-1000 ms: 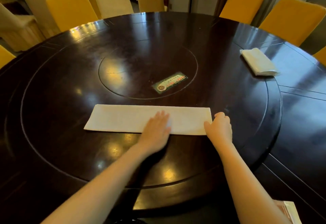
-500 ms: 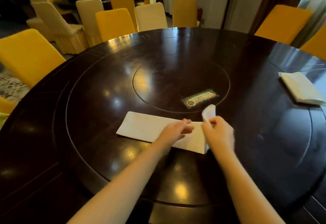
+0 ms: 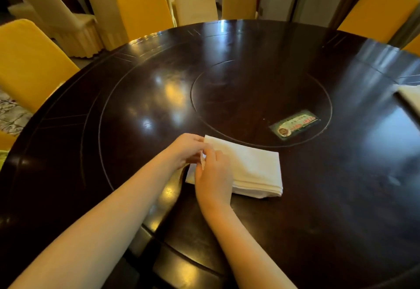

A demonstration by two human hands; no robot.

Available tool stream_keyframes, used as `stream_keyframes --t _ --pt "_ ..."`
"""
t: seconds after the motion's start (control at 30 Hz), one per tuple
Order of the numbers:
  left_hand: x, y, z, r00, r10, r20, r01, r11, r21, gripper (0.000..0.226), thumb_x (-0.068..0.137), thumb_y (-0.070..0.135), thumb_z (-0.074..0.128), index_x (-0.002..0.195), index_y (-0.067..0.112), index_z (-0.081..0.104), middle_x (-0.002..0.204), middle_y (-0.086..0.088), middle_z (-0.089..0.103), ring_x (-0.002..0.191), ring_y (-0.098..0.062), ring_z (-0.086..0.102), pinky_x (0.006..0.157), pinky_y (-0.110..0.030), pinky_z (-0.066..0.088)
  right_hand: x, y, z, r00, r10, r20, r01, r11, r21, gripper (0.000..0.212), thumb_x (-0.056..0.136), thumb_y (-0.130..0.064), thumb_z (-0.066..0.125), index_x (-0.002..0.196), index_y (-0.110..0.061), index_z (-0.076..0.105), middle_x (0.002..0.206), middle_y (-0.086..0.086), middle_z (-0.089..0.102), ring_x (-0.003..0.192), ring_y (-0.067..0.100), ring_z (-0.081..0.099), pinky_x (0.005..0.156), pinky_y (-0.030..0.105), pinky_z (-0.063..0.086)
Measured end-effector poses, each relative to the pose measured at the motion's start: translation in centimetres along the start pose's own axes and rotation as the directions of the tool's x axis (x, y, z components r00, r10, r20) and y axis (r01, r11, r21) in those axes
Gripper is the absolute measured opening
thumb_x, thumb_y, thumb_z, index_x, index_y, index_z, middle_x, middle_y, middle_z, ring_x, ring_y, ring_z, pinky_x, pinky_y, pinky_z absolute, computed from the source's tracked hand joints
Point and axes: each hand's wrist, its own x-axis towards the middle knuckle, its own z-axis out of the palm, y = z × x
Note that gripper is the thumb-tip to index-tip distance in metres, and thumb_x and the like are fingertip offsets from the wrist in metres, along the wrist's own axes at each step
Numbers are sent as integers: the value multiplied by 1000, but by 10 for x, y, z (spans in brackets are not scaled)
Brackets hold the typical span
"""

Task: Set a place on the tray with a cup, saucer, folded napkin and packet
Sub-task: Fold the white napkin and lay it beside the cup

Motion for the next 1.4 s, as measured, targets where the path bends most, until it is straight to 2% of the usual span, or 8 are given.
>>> stream_keyframes --t 0.33,0.43,0.67,0.77,0.87,1.13,1.3,1.4 --pt "24 -24 -8 995 90 -45 -87 995 49 12 80 2 62 83 10 71 91 -18 71 81 -26 66 74 -42 57 -24 10 15 999 -29 -31 24 990 -141 9 84 -17 63 91 -11 62 87 6 61 82 24 55 72 38 48" --pt "24 -24 -13 976 184 -112 -174 981 90 28 77 4 64 69 30 65 77 -1 69 81 -21 63 71 -34 54 -18 -1 22 995 -67 -75 53 984 -168 5 83 -16 65 86 -12 64 81 5 62 76 23 55 68 36 47" --pt "22 -39 -12 964 200 -177 -156 960 233 54 75 4 66 126 16 53 111 -5 63 98 -19 57 76 -26 42 -19 0 5 995 -96 -15 92 980 -175 29 84 -24 62 111 -15 58 106 5 61 97 27 53 82 40 43" --pt "18 -41 -9 958 209 -195 -161 958 235 59 79 9 66 133 16 45 116 -6 60 98 -18 54 76 -28 43 -29 36 -34 979 83 -188 -116 979 -167 43 72 -13 68 113 -15 57 108 4 61 100 28 50 81 43 41" --pt "11 -44 -5 945 240 -224 -187 954 234 65 79 10 65 138 17 38 121 -7 56 106 -22 54 84 -34 49 -38 77 -66 955 257 -146 -287 925 -249 51 73 -17 68 121 -16 51 116 6 52 108 27 40 87 43 36" --pt "-10 -60 18 883 358 -304 -258 911 323 64 80 3 59 138 18 35 125 -8 45 112 -19 45 89 -23 32 -41 114 -69 985 68 -162 -96 979 -178 20 78 -1 66 97 -7 63 93 7 59 84 23 54 75 30 39" --pt "-18 -65 19 871 408 -273 -294 879 375 63 80 7 65 136 14 40 135 -7 40 121 -19 42 92 -18 28 -52 126 -70 987 94 -132 -125 960 -251 22 78 -9 68 99 -12 62 98 5 57 88 18 46 76 30 31" --pt "-22 -66 22 859 458 -228 -338 843 418 59 79 5 65 134 10 44 139 -7 38 128 -18 36 94 -9 20 -49 128 -75 994 -77 -84 48 950 -308 26 74 -5 72 98 -11 64 98 7 59 87 23 53 76 31 33"
